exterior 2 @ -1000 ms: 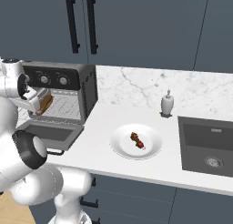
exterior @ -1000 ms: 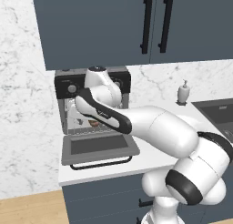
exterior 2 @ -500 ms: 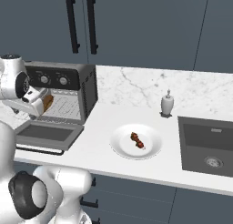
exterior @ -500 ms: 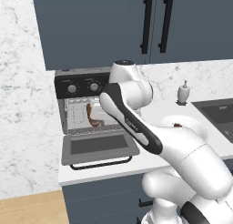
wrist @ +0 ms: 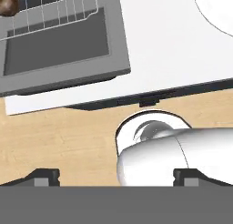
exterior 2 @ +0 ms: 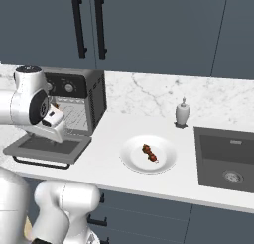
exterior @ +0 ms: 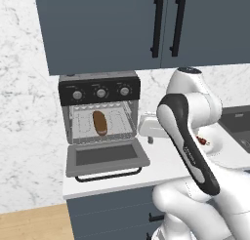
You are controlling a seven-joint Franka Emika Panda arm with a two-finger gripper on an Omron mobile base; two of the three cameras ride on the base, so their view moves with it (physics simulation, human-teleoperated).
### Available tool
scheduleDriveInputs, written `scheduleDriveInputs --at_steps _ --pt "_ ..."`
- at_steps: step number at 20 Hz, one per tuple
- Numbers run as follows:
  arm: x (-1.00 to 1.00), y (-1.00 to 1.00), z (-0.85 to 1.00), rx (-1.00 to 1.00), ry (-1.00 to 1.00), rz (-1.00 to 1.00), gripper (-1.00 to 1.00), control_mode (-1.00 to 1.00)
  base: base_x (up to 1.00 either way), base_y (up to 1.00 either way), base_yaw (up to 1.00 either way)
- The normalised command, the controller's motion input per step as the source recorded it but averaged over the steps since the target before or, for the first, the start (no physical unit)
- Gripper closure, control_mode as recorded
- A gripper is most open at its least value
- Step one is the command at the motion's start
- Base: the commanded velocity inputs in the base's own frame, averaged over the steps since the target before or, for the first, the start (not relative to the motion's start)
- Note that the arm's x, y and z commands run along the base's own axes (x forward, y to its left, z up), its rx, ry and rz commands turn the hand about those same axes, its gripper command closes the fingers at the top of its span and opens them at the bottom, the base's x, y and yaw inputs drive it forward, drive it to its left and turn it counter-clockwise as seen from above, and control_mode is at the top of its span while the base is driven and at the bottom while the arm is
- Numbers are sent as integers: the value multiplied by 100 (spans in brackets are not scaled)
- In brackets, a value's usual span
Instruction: Pick up the kebab skewer and baguette bread, and place them inside the toaster oven. Close the toaster oven door and start by setting the timer.
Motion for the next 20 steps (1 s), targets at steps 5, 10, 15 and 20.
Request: scheduleDriveInputs --at_steps 5,10,15,20 --pt "-53 -100 20 0 -1 9 -100 -100 0 0 0" --pt "-6 -100 28 -1 2 13 -100 -100 0 0 0" --pt "0 -99 10 -2 0 15 -100 -100 0 0 0" --pt "11 -62 -9 -13 0 23 -100 -100 0 0 0"
